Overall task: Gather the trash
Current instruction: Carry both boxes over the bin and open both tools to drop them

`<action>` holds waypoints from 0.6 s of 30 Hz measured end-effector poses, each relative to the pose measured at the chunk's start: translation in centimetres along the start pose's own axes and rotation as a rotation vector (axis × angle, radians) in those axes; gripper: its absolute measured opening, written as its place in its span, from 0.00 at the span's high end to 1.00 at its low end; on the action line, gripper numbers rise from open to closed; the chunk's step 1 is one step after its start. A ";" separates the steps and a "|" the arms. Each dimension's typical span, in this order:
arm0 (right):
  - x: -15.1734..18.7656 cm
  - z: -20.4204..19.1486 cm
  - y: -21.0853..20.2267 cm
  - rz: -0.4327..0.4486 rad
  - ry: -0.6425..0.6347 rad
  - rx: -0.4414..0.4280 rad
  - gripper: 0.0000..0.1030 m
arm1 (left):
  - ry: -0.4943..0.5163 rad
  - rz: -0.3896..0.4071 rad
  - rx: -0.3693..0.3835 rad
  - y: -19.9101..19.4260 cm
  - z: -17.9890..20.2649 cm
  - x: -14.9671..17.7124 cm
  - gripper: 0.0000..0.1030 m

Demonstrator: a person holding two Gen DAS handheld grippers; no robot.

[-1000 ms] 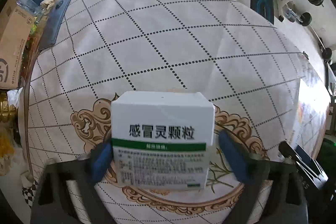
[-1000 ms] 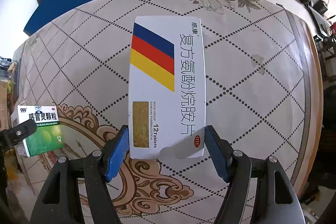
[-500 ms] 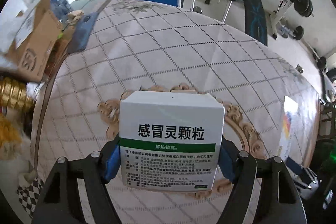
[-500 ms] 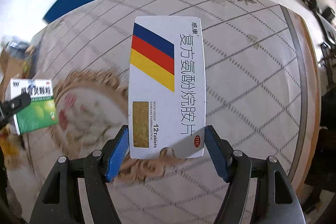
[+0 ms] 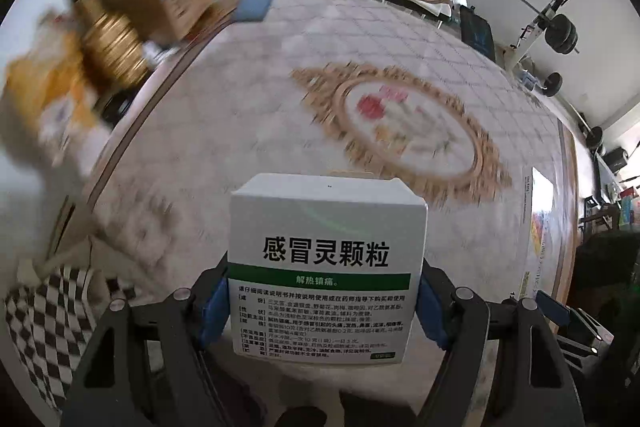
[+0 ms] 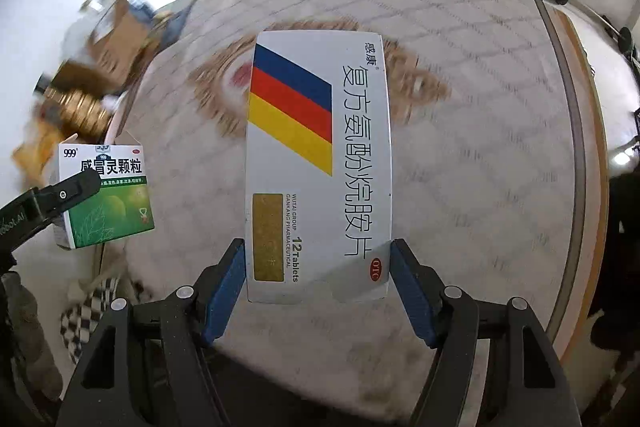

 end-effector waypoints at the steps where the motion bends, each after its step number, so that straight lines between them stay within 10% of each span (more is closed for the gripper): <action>1: 2.1 -0.6 0.3 -0.004 -0.002 0.000 0.29 | -0.007 0.000 0.011 -0.2 -1.1 1.9 0.28; 9: 21.8 -4.5 7.1 -0.193 -0.007 -0.028 0.29 | -0.089 -0.152 0.038 4.2 -8.7 17.3 0.28; 18: 30.4 -2.7 22.3 -0.404 -0.027 -0.001 0.29 | -0.177 -0.390 0.066 21.8 -12.2 25.6 0.28</action>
Point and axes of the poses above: each gripper's, at about its wrist camera, not at the fingertips, and y roughly the way its jaws point, z to its right, x to its underside, the point moved 10 cm from there along y, roughly the way its jaws point, and after that the axes turned 15 degrees about -z, right-handed, at the moved point
